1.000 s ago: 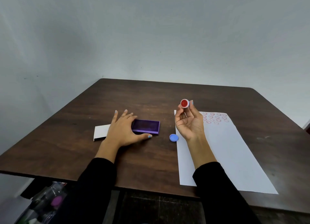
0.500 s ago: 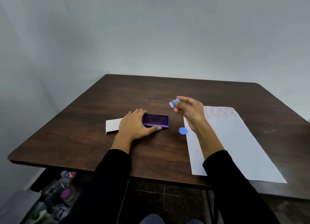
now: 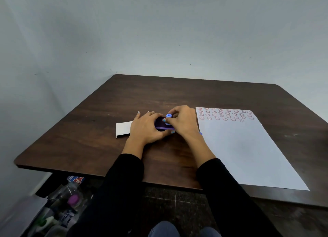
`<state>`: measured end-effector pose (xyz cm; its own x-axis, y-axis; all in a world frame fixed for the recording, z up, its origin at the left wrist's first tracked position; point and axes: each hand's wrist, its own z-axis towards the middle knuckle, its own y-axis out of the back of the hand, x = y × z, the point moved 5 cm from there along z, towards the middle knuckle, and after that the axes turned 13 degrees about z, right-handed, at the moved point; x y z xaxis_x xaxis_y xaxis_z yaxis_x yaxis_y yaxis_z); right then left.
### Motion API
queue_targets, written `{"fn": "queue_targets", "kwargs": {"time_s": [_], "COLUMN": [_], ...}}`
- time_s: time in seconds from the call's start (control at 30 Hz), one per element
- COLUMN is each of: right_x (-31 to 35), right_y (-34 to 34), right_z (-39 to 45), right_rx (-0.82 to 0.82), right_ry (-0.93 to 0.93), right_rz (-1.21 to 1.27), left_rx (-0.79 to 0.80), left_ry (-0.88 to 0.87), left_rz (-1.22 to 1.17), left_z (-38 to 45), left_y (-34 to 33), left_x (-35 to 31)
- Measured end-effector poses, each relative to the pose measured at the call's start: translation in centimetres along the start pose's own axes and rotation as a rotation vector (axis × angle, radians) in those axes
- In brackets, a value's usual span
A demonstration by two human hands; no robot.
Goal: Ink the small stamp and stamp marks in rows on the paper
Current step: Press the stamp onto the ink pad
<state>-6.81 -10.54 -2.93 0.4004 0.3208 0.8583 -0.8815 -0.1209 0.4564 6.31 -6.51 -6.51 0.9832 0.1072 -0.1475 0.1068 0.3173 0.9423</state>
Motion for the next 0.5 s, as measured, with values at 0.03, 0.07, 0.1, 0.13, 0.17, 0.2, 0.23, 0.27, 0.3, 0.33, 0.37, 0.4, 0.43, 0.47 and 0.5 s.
{"fn": "queue_targets", "kwargs": {"time_s": [0.03,0.07,0.1,0.13,0.17,0.2,0.23,0.27,0.3,0.33,0.37,0.4,0.43,0.47,0.5], "right_x": [0.05,0.09,0.06,0.01,-0.03,-0.06,-0.05,-0.07,-0.04,-0.02,0.02,0.1,0.14,0.17,0.19], "right_y": [-0.1,-0.17,-0.19,-0.18,-0.14,-0.08,-0.05,-0.06,-0.1,-0.16,-0.21,-0.26,-0.3,-0.33,-0.36], "right_z": [-0.08,-0.11,-0.1,-0.04,-0.01,0.0,0.0,0.01,0.02,0.03,0.04,0.1,0.13,0.21,0.24], "right_rx": [-0.001,-0.002,0.0,0.003,0.005,0.007,0.007,0.005,0.003,0.0,-0.002,-0.005,-0.007,-0.009,-0.01], "right_ry": [0.001,-0.002,-0.007,-0.012,-0.017,-0.023,-0.028,-0.035,-0.043,-0.053,-0.06,-0.066,-0.07,-0.074,-0.078], "right_rz": [-0.022,-0.032,-0.035,-0.033,-0.028,-0.02,-0.01,-0.001,0.003,0.003,-0.003,-0.008,-0.014,-0.02,-0.031], "left_rx": [0.002,0.006,0.012,0.016,0.016,0.014,0.013,0.016,0.021,0.027,0.029,0.029,0.026,0.019,0.01], "left_ry": [0.003,0.005,0.006,0.007,0.008,0.01,0.011,0.013,0.016,0.018,0.017,0.016,0.014,0.014,0.015], "left_rz": [-0.008,-0.012,-0.014,-0.017,-0.021,-0.026,-0.03,-0.033,-0.035,-0.039,-0.044,-0.048,-0.05,-0.052,-0.056], "left_z": [-0.02,-0.02,0.0,0.03,0.06,0.05,0.05,0.04,0.05,0.04,-0.01,-0.02,-0.08,-0.14,-0.19], "left_y": [0.01,0.02,-0.03,-0.07,-0.12,-0.13,-0.12,-0.08,-0.04,-0.01,0.01,0.08,0.13,0.22,0.29], "left_x": [0.0,0.0,0.0,0.02,0.03,0.02,0.01,-0.01,-0.01,-0.02,-0.03,-0.03,-0.06,-0.09,-0.15]}}
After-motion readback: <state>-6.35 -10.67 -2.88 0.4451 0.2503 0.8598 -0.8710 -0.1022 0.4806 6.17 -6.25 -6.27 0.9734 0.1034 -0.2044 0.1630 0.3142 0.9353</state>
